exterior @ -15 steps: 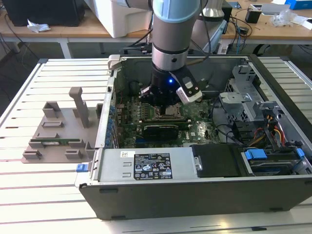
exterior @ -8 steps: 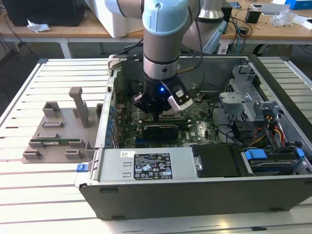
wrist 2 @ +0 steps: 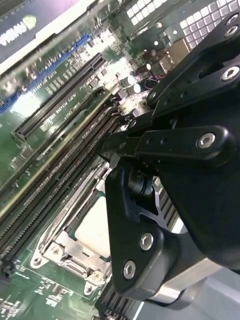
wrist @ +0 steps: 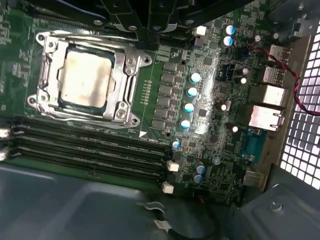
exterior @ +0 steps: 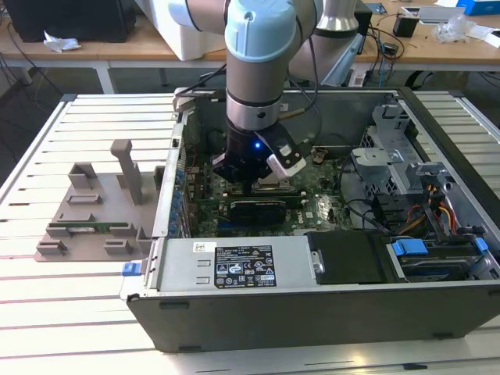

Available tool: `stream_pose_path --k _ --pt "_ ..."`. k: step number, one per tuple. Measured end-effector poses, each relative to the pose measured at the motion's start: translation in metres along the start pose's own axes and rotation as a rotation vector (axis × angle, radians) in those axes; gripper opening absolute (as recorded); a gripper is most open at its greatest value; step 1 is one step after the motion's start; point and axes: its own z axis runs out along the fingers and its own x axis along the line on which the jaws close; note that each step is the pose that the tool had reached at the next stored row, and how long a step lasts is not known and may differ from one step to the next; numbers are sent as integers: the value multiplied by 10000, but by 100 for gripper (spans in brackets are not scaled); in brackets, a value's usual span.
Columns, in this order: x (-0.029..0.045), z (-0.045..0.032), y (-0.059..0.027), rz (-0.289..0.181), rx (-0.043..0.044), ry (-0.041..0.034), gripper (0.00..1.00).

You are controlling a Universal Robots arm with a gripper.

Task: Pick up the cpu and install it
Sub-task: 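Install the second cpu locking lever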

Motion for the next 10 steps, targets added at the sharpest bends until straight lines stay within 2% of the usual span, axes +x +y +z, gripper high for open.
stream_pose_path --k 6,10 --pt "-17 63 77 -515 9 62 11" --pt "-23 102 96 -561 -8 61 11"
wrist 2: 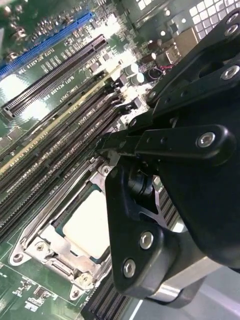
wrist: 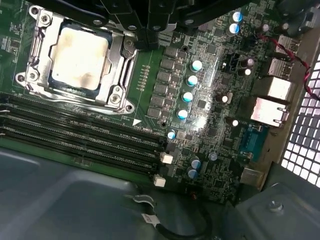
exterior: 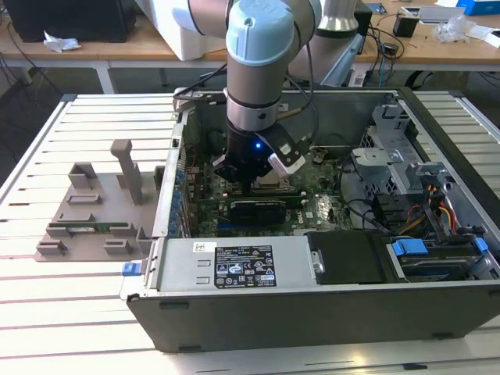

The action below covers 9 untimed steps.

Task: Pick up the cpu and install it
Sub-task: 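Install the second cpu locking lever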

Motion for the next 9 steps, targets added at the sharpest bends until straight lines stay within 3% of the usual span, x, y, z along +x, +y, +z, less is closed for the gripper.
stream_pose_path --k 2,4,6,9 --pt "1 0 0 2 0 0 11" --pt "11 -16 -15 -2 9 -48 11" --pt "6 -79 -2 -7 12 -64 11" --pt "-131 -86 69 -2 86 -42 11"
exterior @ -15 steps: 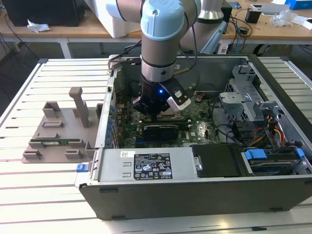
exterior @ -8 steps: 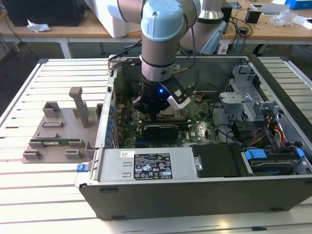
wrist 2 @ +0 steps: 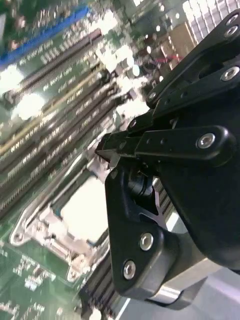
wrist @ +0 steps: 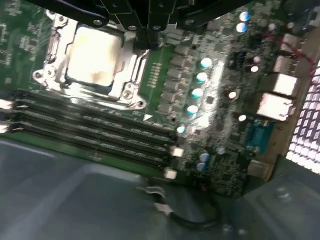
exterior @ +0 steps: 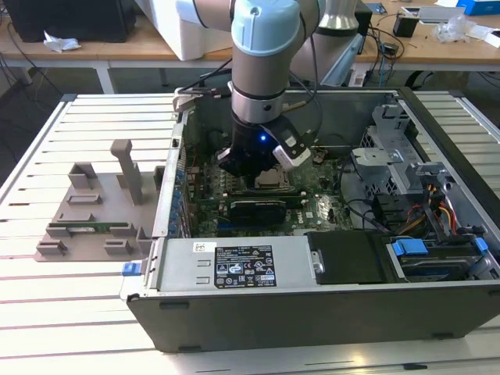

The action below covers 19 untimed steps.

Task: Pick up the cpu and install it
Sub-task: 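Install the second cpu locking lever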

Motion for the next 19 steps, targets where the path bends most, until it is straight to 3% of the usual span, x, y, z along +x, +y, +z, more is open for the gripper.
stream_pose_path --k 1,3,6,9,11,12,13,19 --pt "-26 1 9 1 34 10 11" --pt "-143 4 54 10 250 82 11" --pt "-248 9 107 19 409 146 11" --pt "-406 15 179 26 576 221 11" --pt "-440 6 211 35 713 257 11" --pt "-445 -57 230 37 802 281 11" --pt "-446 -186 250 37 852 295 11" --pt "-445 -538 296 39 864 297 11"
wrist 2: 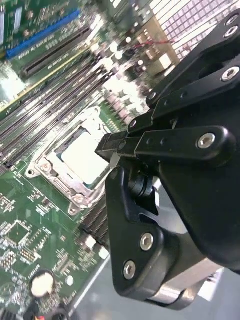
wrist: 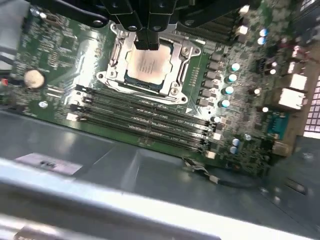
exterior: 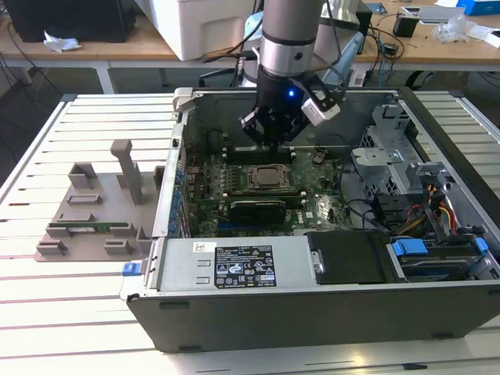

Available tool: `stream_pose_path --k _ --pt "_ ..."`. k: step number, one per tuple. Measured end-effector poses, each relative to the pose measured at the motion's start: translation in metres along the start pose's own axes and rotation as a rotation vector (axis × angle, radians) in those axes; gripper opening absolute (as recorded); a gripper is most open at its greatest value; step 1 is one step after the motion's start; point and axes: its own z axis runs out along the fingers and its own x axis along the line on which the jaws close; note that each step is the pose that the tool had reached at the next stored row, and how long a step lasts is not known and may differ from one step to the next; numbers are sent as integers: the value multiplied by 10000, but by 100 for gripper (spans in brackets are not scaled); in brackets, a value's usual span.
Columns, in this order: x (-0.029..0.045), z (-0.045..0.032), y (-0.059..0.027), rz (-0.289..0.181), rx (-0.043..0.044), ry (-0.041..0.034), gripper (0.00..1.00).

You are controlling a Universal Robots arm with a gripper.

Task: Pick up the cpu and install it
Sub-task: 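Install the second cpu locking lever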

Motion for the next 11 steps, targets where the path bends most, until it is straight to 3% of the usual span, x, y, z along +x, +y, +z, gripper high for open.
stream_pose_path --k 5,11 --pt "11 -285 5 1 1 1 11" --pt "11 -296 6 0 0 0 11"
